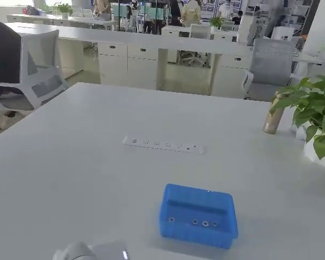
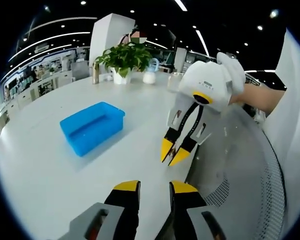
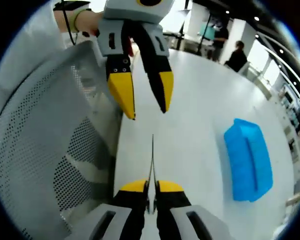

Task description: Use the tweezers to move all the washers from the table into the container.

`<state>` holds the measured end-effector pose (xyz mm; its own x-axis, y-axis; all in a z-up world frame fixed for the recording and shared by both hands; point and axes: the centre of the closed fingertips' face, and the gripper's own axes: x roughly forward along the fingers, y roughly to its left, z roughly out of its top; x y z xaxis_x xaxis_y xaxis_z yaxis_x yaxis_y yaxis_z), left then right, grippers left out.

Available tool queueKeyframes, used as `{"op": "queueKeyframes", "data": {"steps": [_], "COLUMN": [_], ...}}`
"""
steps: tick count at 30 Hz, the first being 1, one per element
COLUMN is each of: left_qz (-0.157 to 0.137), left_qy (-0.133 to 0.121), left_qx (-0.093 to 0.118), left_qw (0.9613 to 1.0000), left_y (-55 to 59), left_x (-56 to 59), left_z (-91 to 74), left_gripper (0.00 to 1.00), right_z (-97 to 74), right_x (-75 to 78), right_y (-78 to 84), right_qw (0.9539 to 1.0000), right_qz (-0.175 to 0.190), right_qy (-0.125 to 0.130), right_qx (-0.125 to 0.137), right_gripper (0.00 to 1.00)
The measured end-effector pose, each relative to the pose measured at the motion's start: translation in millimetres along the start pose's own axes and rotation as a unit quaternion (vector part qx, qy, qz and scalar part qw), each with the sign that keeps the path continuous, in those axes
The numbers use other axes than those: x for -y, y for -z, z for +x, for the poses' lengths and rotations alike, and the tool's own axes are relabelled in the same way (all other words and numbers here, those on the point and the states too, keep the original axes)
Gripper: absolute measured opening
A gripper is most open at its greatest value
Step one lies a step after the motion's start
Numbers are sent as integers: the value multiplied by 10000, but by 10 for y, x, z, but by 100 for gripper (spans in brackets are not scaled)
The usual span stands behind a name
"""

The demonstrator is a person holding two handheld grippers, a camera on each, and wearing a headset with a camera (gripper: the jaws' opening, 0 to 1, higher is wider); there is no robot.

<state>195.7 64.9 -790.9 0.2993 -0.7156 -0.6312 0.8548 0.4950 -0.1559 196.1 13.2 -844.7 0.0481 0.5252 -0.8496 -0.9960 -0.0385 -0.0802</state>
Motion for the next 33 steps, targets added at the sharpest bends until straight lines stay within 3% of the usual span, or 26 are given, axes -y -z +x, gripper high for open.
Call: {"op": "queueKeyframes", "data": {"steps": [3, 4, 11, 16, 20, 25, 31, 33], "left_qz": [264, 478, 756, 758, 1111, 1210, 1487, 1611], "left_qy": [146, 224, 277, 313, 294, 349, 340, 324], "left_qx": [-70, -120, -178, -265, -337, -363, -557, -666], "left_qw": [9995, 9985, 9966, 9963, 9928, 9914, 9867, 9842], "left_y": [4, 3, -29, -2, -10, -21, 43, 88], "left_x": [31, 55, 85, 78, 112, 155, 139, 125], "left_z": [26, 30, 16, 26, 50, 101, 134, 149], "left_gripper": [19, 18, 9, 7, 3, 0, 0, 0], "right_z": [59, 65, 133, 133, 130, 135, 147, 171], "right_x": [-4, -4, -24, -34, -40, -54, -69, -53], "right_y": [-56, -59, -70, -75, -81, -77, -82, -88], "right_qw": [9996, 9994, 9986, 9983, 9981, 9982, 9980, 9973], "right_qz": [42, 60, -65, -26, -51, -106, -62, 129], "right_qy": [-2, -5, 22, 29, 32, 20, 14, 52], "right_qx": [286, 328, 531, 586, 612, 583, 633, 714], "right_gripper": [3, 3, 2, 3, 3, 3, 3, 5]}}
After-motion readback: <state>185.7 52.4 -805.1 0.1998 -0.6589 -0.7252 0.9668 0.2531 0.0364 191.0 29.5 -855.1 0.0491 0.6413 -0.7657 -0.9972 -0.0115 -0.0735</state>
